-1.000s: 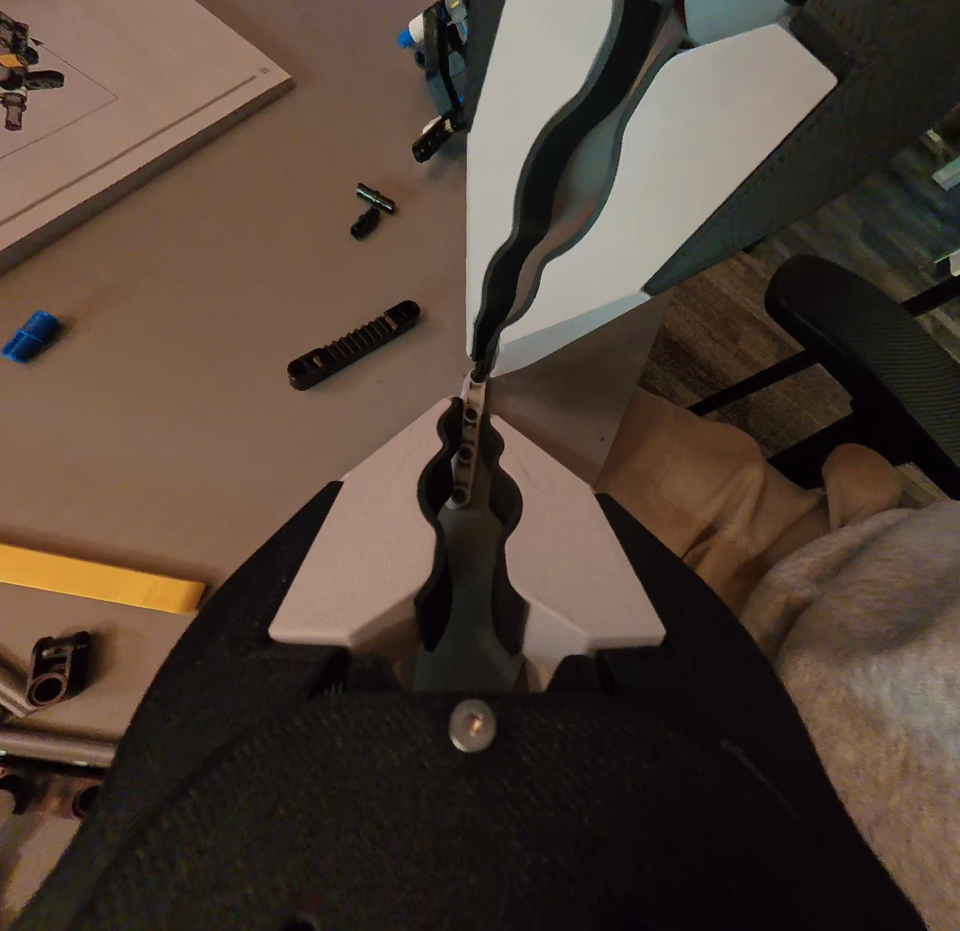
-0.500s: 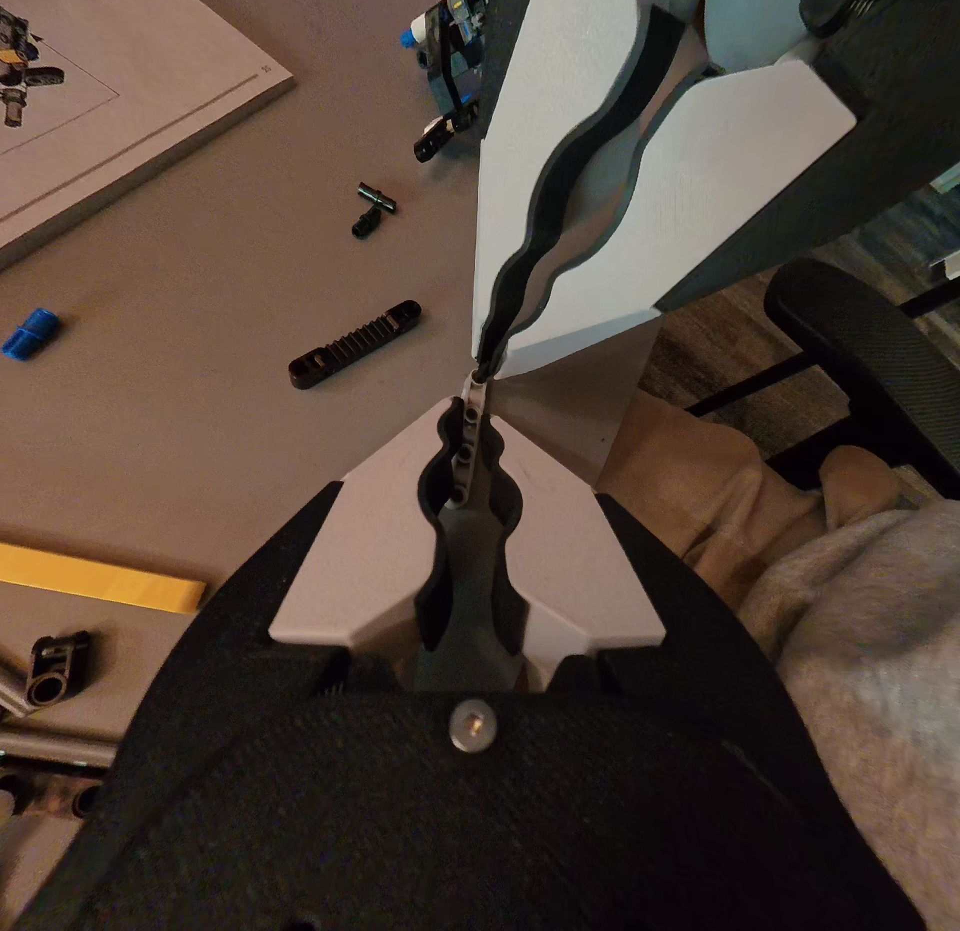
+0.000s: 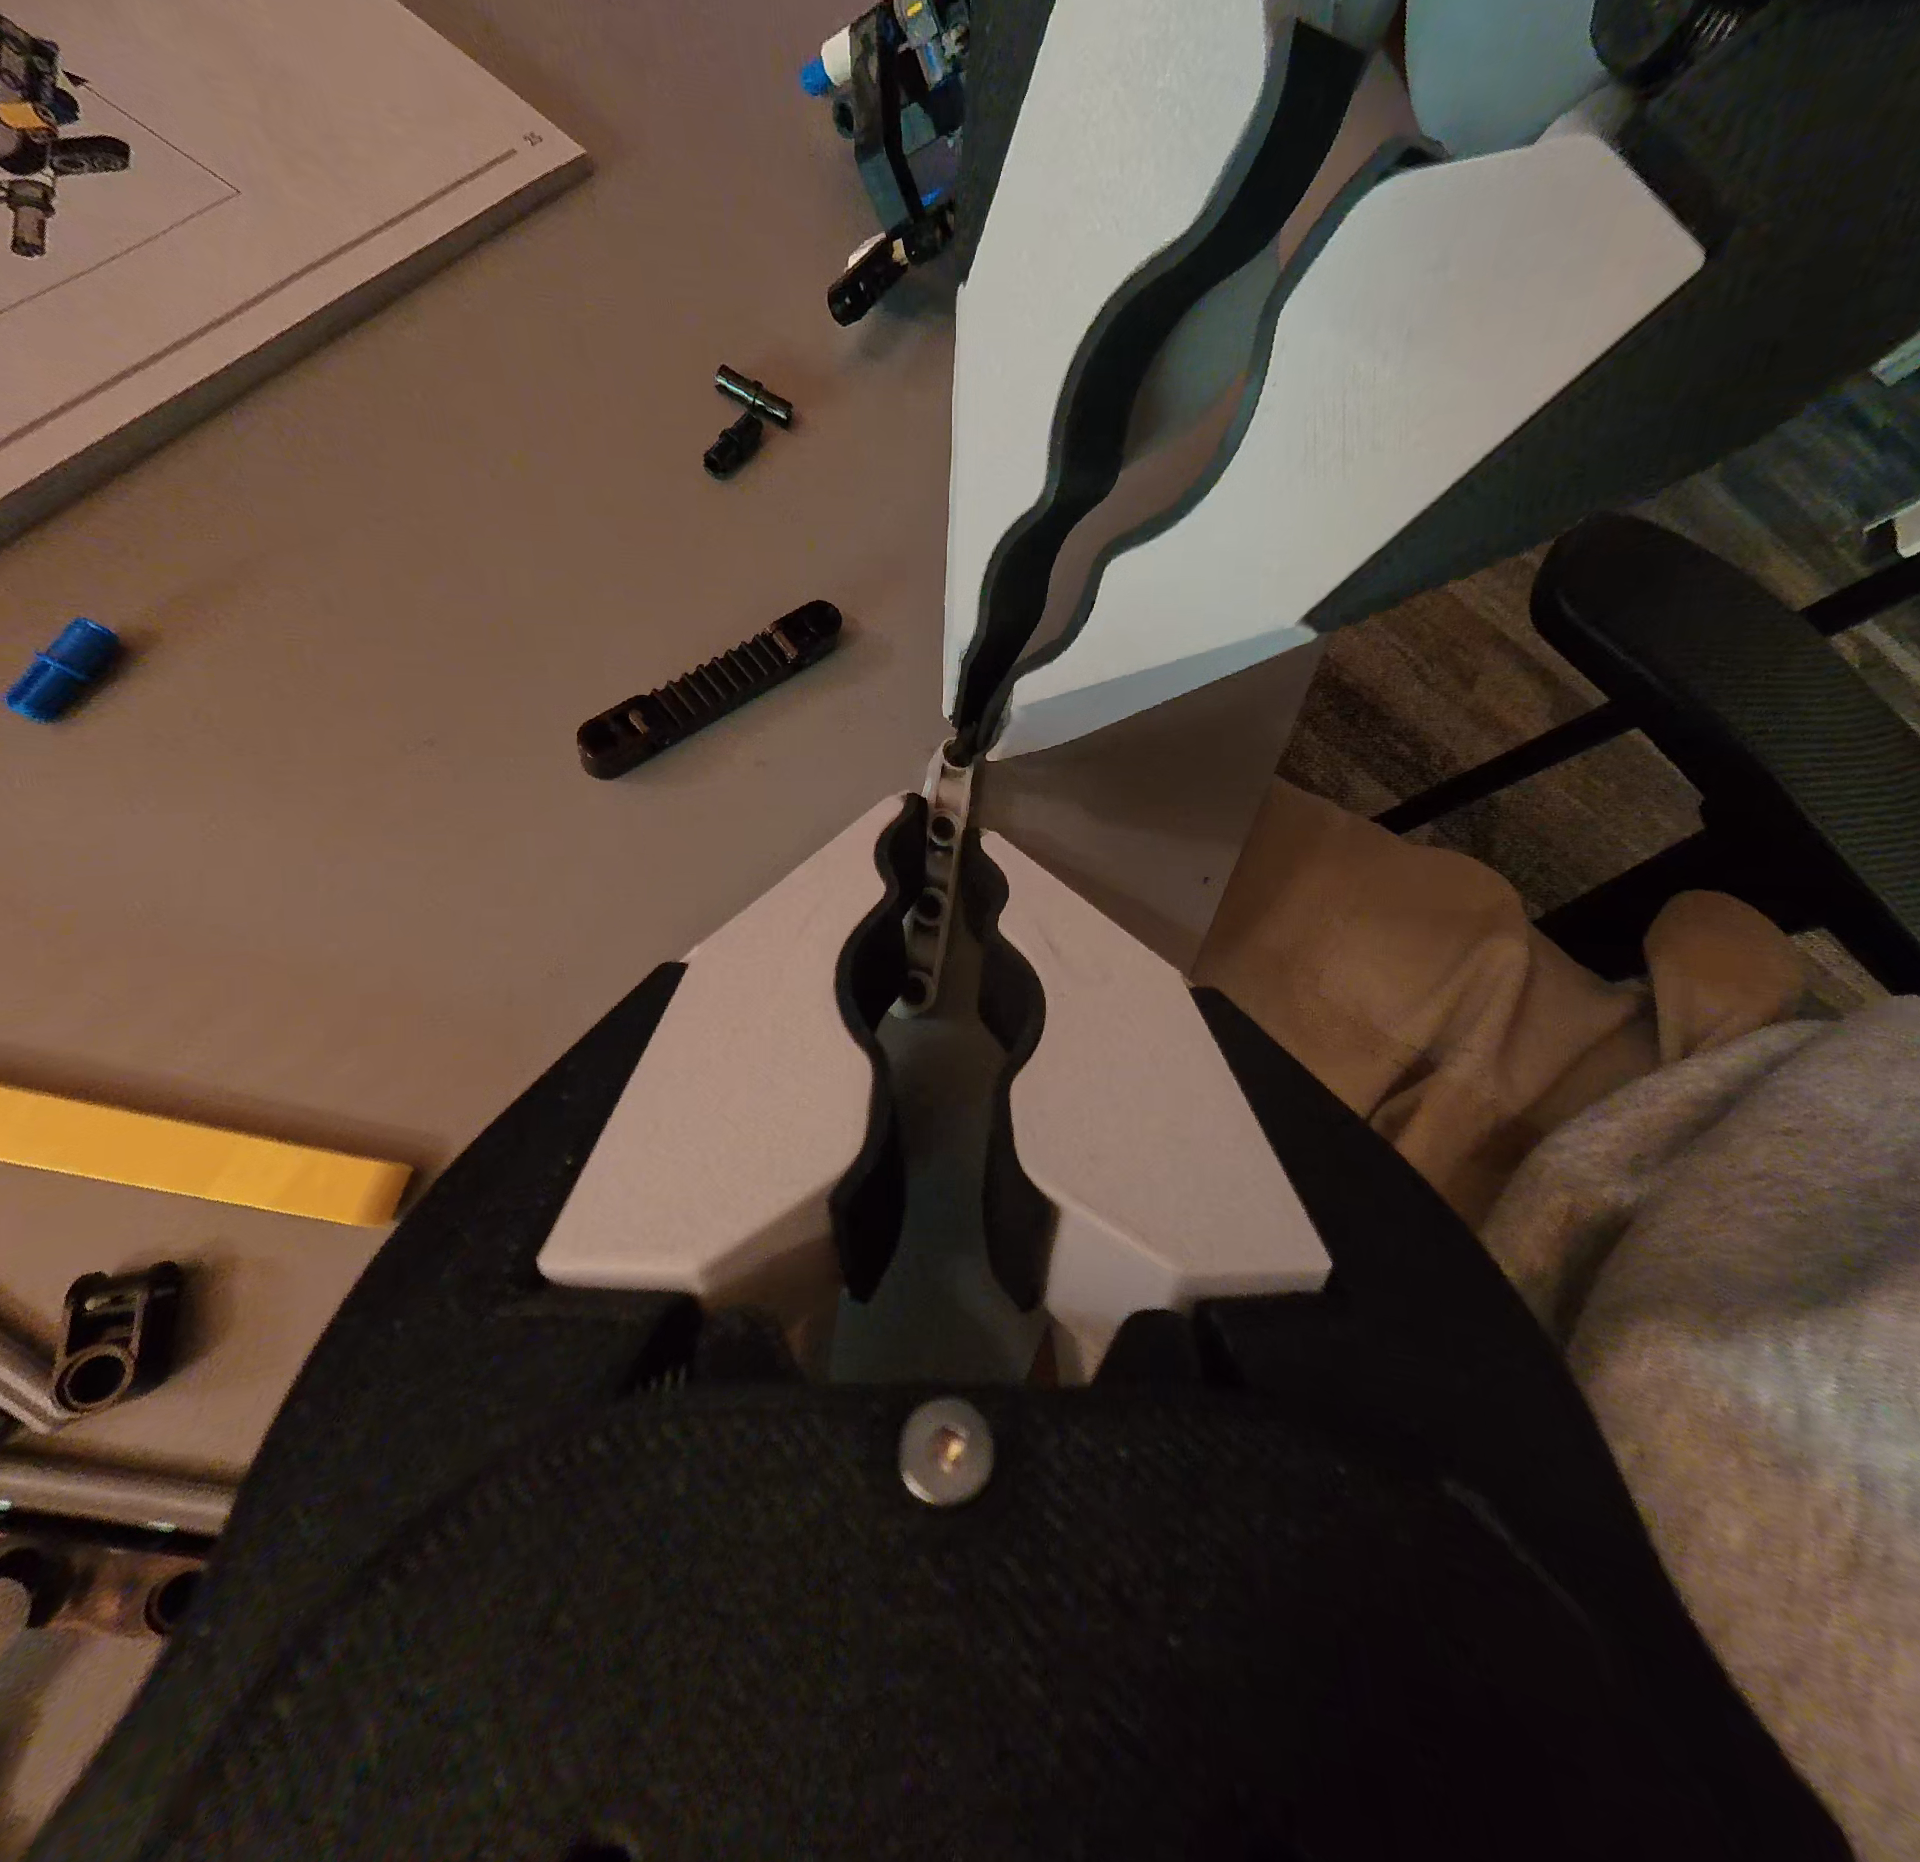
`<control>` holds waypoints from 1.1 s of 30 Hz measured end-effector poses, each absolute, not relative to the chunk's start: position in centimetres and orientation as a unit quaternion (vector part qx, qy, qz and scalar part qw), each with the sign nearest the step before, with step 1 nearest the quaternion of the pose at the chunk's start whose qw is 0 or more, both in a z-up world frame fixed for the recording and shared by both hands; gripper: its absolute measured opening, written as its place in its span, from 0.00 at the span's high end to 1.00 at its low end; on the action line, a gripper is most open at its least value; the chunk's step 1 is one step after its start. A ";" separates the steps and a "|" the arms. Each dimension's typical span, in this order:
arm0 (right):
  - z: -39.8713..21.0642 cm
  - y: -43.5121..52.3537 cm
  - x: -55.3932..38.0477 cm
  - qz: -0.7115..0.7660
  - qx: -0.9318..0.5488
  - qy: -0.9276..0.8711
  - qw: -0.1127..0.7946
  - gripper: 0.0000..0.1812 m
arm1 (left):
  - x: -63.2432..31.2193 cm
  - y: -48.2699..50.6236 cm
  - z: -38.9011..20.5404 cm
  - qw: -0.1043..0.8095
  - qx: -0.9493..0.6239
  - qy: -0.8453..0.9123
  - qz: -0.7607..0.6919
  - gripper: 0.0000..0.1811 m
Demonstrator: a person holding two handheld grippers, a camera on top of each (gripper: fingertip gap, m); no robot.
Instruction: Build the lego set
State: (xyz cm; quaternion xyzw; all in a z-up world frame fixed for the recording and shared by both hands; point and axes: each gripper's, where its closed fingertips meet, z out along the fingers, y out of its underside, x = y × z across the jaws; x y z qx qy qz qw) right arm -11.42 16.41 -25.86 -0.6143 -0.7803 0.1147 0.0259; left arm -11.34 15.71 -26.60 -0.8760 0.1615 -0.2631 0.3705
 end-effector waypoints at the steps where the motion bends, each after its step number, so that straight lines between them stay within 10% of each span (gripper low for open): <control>1: -25.9 16.4 -11.4 0.113 -0.614 -0.781 0.025 0.98 | -11.3 15.7 -26.6 0.371 -0.876 0.161 -0.263 0.97; 33: -24.8 17.1 -11.7 0.155 -0.649 -0.741 0.081 0.98 | -11.3 15.7 -26.5 0.371 -0.874 0.162 -0.267 0.97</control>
